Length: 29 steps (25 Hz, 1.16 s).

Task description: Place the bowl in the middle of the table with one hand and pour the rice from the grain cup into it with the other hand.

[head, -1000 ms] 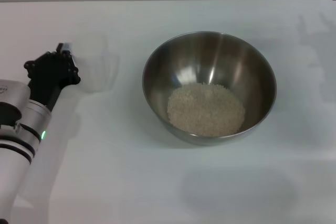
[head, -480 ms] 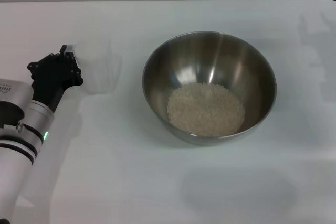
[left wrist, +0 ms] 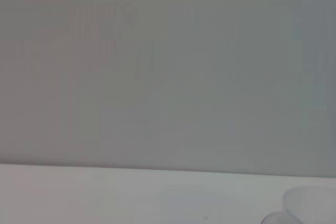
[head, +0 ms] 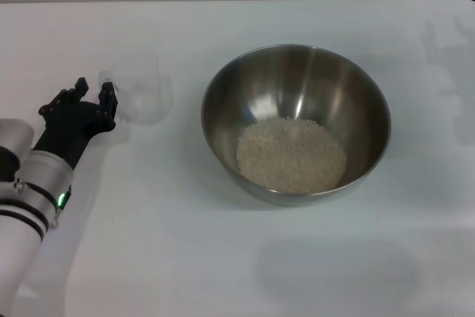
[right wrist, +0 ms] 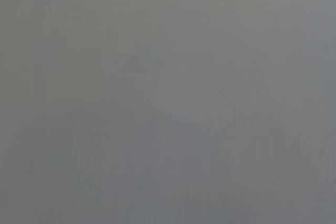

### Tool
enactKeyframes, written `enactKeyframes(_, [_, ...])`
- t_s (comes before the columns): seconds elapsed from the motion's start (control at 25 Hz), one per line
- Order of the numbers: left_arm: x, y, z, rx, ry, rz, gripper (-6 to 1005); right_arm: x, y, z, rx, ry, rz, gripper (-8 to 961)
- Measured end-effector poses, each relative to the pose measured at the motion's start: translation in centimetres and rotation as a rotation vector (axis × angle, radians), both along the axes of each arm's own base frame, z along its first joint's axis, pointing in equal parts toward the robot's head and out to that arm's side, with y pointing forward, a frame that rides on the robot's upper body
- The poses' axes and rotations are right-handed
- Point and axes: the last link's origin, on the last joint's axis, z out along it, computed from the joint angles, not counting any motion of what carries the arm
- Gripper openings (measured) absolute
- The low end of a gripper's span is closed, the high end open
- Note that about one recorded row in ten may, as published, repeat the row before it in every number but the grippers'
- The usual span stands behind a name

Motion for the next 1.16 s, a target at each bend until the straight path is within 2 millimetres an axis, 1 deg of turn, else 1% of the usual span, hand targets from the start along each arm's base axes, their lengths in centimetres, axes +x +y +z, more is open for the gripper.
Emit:
enactKeyframes(0.08, [-0.3,-0.5,0.2,0.012,-0.007,0.003,243,0.0,0.0,0.0,0.0,0.0,-0.001,523])
enactKeyframes(0.2, [-0.4,-0.9,0.3,0.022,-0.012,-0.001,473,0.0,0.0,0.0,0.0,0.0,0.0,523])
enactKeyframes(0.44, [-0.7,-2.7,0.9,0.068,-0.036,-0.024,648,0.0,0.0,0.0,-0.001,-0.002,0.0,523])
enactKeyframes(0.68, [-0.3,-4.9,2.3,0.139,-0.103,-0.147,648,0.0,0.0,0.1,0.0,-0.002,0.0,523])
enactKeyframes(0.96, [0.0,-4.8,2.5,0.152,-0.122,-0.172,648,0.2,-0.2,-0.3,-0.012,0.002,-0.016,523])
enactKeyframes(1.16, [0.5,-5.0,3.3,0.211,-0.125,-0.211,648,0.6,-0.6,-0.7,-0.023,0.012,-0.027,523])
